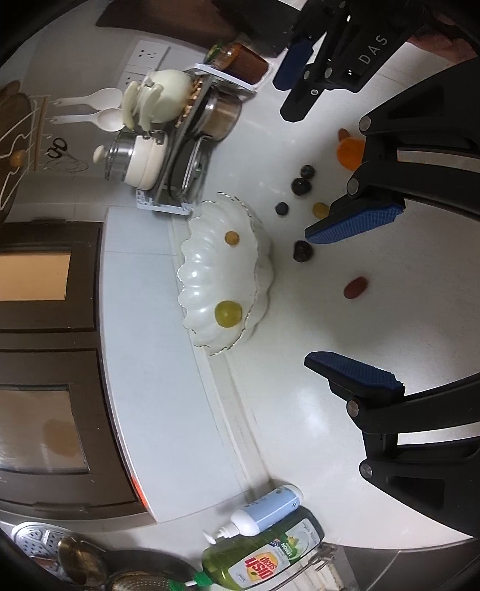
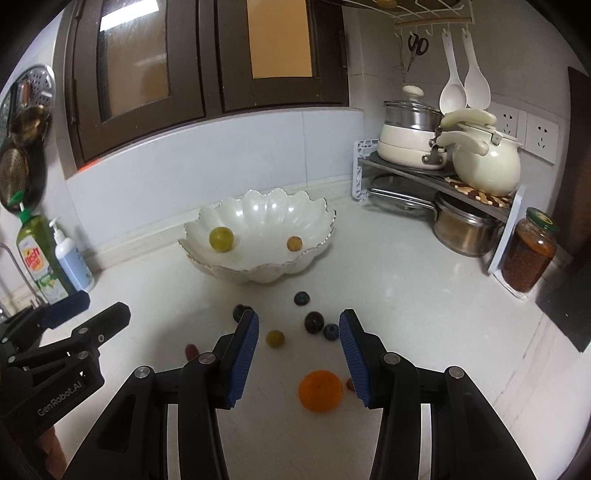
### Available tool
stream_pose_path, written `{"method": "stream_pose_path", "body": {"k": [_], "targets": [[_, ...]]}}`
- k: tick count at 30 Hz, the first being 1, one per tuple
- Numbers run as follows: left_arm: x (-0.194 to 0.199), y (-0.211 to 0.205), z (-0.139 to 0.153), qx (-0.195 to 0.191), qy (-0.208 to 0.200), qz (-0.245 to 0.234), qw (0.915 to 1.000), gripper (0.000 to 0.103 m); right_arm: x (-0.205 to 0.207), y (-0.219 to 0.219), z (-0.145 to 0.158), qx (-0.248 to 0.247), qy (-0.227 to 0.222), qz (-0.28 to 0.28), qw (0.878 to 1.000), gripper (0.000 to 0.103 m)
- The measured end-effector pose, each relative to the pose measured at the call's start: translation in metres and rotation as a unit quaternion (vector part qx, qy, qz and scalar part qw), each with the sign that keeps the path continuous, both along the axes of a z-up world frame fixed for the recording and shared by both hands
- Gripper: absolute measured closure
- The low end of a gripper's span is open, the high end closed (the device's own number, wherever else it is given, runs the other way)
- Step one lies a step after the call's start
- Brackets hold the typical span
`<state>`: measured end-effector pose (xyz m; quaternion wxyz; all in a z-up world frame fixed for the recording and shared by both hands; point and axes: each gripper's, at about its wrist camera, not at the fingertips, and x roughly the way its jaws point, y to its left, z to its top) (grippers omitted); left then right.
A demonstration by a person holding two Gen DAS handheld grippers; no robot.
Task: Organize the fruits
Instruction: 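Withdraw both open tools from the bowl back toward the remaining fruits, then grasp the red oval fruit with the left tool while the right tool grasps the orange mandarin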
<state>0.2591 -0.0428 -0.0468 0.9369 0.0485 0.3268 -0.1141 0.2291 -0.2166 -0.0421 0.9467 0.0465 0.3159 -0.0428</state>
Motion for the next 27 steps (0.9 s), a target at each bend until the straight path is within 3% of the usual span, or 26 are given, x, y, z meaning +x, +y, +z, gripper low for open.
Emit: {"method": "stream_pose_path", "body": {"k": [12, 23, 27], "targets": [[-0.004, -0.002, -0.028, 0.009, 0.034, -0.006, 0.9994, 0.043, -0.008, 0.0, -0.026, -0.012, 0.021, -0.01, 1.0, 0.056], [0.003, -0.003, -0.056, 0.01, 0.066, -0.005, 0.9977, 0.043, -0.007, -0.003, -0.058, 0.005, 0.056, -0.025, 0.998, 0.056], [0.01, -0.003, -0.064, 0.009, 0.069, 0.0, 0.9976, 0.043, -0.005, -0.005, -0.066, 0.006, 0.06, -0.041, 0.997, 0.046]]}}
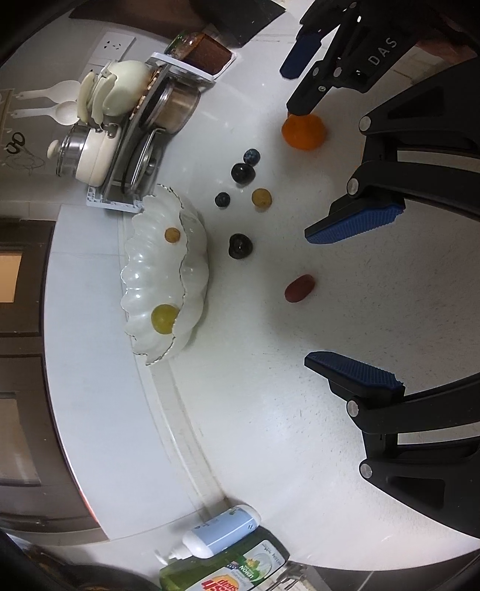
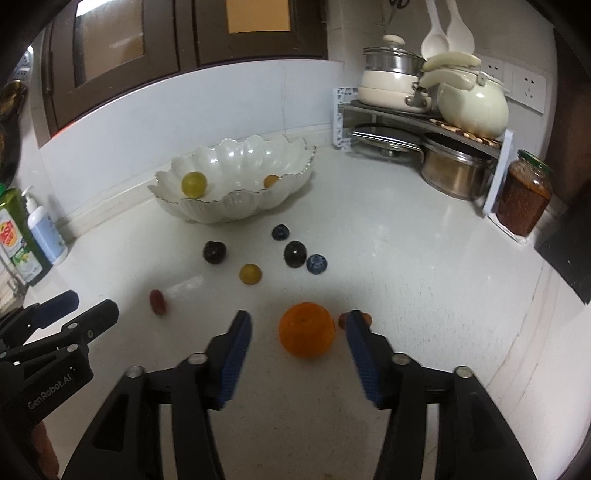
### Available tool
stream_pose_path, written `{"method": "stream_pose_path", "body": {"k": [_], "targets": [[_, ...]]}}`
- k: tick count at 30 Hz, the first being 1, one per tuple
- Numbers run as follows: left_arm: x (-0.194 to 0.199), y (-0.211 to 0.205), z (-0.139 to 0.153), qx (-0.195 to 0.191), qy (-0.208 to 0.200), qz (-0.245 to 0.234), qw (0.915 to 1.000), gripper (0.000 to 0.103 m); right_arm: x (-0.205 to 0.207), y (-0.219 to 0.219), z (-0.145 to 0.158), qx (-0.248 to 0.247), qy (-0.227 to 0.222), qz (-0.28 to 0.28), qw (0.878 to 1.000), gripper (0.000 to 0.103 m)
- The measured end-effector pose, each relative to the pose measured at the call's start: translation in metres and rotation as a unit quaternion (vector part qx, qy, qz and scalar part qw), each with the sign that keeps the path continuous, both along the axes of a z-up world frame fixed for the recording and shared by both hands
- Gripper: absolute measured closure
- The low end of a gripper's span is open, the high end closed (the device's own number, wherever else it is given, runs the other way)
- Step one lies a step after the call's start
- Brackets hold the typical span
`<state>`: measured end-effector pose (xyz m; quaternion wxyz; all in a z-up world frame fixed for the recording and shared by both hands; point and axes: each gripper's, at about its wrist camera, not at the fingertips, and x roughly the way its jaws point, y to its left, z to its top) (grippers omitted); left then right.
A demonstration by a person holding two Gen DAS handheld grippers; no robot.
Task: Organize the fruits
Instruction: 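Grasp the red oval fruit with the left tool while the right tool grasps the orange mandarin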
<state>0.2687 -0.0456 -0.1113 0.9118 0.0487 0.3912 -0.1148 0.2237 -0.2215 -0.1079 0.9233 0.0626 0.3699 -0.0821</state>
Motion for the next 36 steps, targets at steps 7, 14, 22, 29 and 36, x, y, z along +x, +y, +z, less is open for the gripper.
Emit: {"method": "stream_pose_path", "body": {"k": [7, 14, 22, 29, 36], "targets": [[0.014, -0.001, -0.012, 0.0, 0.001, 0.001, 1.0, 0.043, 0.006, -0.003, -0.009, -0.004, 0.0, -0.022, 1.0, 0.046], [0.028, -0.004, -0.025, -0.001, 0.011, -0.004, 0.9999, 0.044, 0.013, -0.003, -0.021, -0.004, 0.011, -0.033, 0.999, 0.046], [0.039, -0.009, -0.038, -0.001, 0.026, -0.001, 0.9997, 0.05, 0.018, -0.006, -0.033, 0.01, 0.023, -0.041, 0.999, 0.046], [0.05, -0.012, -0.049, -0.005, 0.043, -0.003, 0.9991, 0.052, 0.021, -0.004, -0.04, 0.018, 0.031, -0.041, 0.999, 0.046], [0.058, -0.013, -0.056, -0.017, 0.062, 0.0, 0.9979, 0.059, 0.025, -0.005, -0.046, 0.028, 0.038, -0.043, 0.998, 0.046]]}}
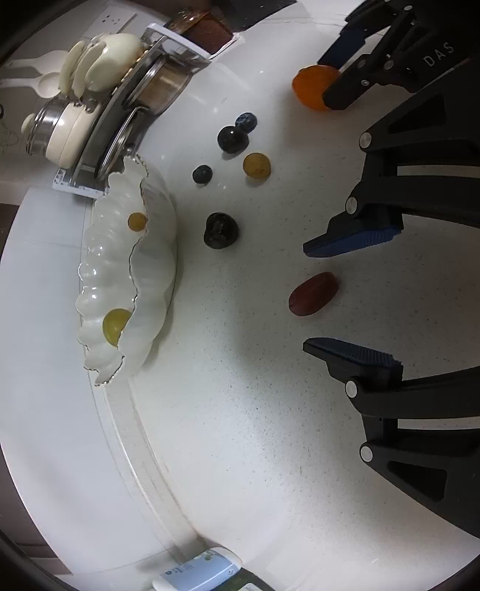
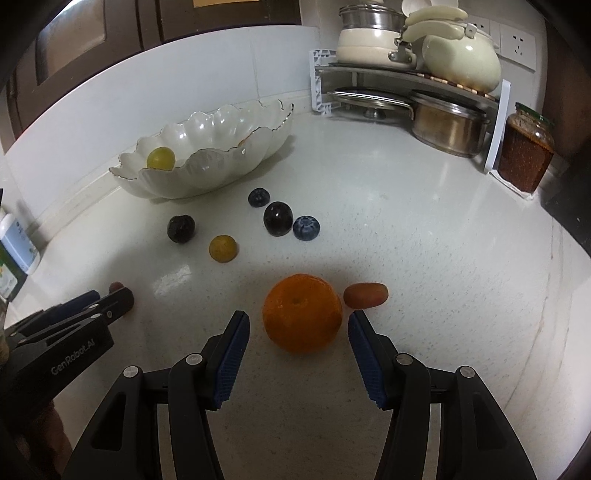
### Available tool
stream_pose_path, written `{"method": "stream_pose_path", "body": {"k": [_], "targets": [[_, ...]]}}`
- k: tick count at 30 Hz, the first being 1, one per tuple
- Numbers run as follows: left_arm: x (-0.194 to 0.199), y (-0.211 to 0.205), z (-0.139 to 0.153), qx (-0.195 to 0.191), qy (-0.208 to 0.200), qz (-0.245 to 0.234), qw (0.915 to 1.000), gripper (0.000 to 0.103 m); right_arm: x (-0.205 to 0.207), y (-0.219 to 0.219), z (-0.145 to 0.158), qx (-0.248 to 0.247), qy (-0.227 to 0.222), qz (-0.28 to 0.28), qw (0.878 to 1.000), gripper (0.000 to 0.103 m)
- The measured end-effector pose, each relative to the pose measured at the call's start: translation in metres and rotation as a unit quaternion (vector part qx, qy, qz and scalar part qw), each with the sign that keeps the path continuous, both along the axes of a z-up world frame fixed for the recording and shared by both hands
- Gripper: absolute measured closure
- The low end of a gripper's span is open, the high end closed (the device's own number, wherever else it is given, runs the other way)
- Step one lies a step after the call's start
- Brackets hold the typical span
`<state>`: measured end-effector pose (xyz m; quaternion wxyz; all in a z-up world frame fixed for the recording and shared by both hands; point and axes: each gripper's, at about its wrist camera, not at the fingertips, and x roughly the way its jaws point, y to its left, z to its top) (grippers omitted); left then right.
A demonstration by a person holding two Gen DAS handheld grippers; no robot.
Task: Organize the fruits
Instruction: 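Grasp the red oval fruit with the left tool while the right tool grasps the orange mandarin, then carry the red fruit with the left tool while the right tool carries the mandarin over the bowl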
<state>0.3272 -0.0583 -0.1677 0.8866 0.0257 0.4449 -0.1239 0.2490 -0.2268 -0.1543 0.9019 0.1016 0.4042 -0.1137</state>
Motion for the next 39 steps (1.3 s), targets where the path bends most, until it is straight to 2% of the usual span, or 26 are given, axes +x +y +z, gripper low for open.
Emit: {"method": "stream_pose_path", "body": {"k": [11, 12, 14, 15, 25, 39], "targets": [[0.005, 0.001, -0.005, -0.004, 0.009, 0.007, 0.9999, 0.076, 0.008, -0.005, -0.006, 0.004, 0.009, -0.001, 1.0, 0.047], [0.005, 0.0, -0.005, -0.005, 0.009, 0.007, 0.9999, 0.079, 0.008, -0.005, -0.006, 0.005, 0.009, 0.0, 1.0, 0.048], [0.003, -0.001, -0.004, -0.003, 0.006, 0.004, 1.0, 0.081, 0.007, -0.005, -0.007, 0.008, 0.007, 0.005, 1.0, 0.056], [0.003, -0.002, -0.004, -0.001, 0.004, 0.003, 1.0, 0.081, 0.007, -0.005, -0.007, 0.007, 0.007, 0.006, 1.0, 0.057], [-0.008, -0.004, 0.01, 0.001, -0.024, -0.004, 0.9997, 0.082, 0.004, -0.005, -0.002, 0.012, -0.002, 0.02, 1.0, 0.058], [-0.03, 0.0, 0.048, -0.011, -0.062, 0.003, 0.998, 0.082, -0.002, -0.002, 0.038, 0.001, -0.052, 0.053, 0.997, 0.058]]}}
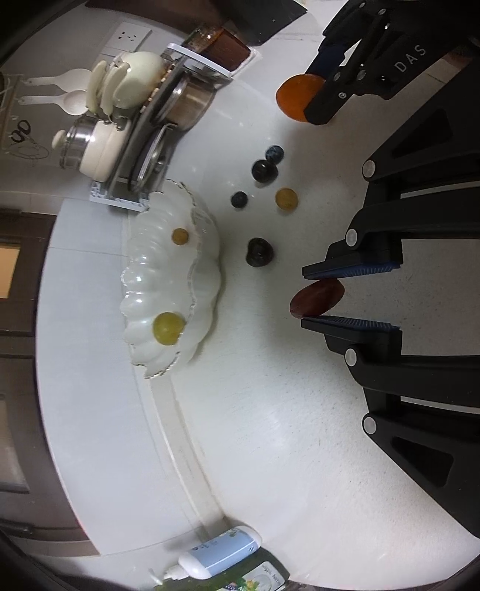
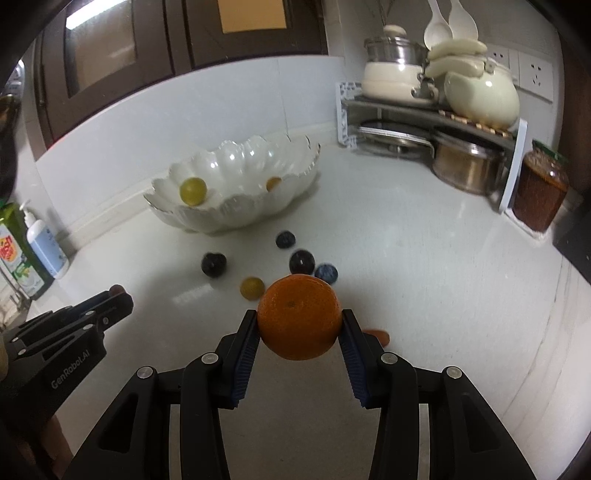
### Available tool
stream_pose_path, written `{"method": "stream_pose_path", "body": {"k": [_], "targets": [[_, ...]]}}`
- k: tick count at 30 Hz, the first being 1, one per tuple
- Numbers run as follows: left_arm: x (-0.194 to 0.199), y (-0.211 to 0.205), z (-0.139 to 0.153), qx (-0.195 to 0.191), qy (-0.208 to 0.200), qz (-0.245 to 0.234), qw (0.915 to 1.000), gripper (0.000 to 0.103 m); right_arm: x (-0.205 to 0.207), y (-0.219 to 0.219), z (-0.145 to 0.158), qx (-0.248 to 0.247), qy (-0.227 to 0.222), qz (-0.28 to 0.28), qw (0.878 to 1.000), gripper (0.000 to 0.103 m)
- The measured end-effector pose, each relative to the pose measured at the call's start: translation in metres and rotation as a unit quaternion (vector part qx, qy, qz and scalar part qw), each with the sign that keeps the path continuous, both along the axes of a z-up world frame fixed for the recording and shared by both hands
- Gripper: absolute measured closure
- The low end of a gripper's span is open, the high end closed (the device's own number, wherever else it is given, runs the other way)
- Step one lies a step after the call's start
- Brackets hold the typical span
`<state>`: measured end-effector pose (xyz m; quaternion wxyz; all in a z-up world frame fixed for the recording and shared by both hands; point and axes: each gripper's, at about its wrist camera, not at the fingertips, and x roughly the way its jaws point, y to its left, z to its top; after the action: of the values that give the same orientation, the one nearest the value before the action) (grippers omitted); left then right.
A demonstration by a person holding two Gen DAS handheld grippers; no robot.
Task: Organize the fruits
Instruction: 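Carry the red fruit with the left tool while the right tool carries the mandarin over the bowl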
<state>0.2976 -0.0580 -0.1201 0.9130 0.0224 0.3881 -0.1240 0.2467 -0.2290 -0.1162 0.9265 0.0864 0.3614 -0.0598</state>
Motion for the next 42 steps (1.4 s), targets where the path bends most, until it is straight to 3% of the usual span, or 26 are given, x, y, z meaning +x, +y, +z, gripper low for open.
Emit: {"method": "stream_pose_path", "body": {"k": [31, 42], "targets": [[0.0, 0.01, 0.091, -0.044, -0.109, 0.008, 0.993, 0.083, 0.019, 0.018, 0.09, -0.031, -0.103, 0.064, 0.992, 0.058], [0.012, 0.008, 0.111, -0.033, -0.141, 0.005, 0.9894, 0.083, 0.041, 0.016, 0.107, -0.039, -0.118, 0.074, 0.99, 0.058]]}}
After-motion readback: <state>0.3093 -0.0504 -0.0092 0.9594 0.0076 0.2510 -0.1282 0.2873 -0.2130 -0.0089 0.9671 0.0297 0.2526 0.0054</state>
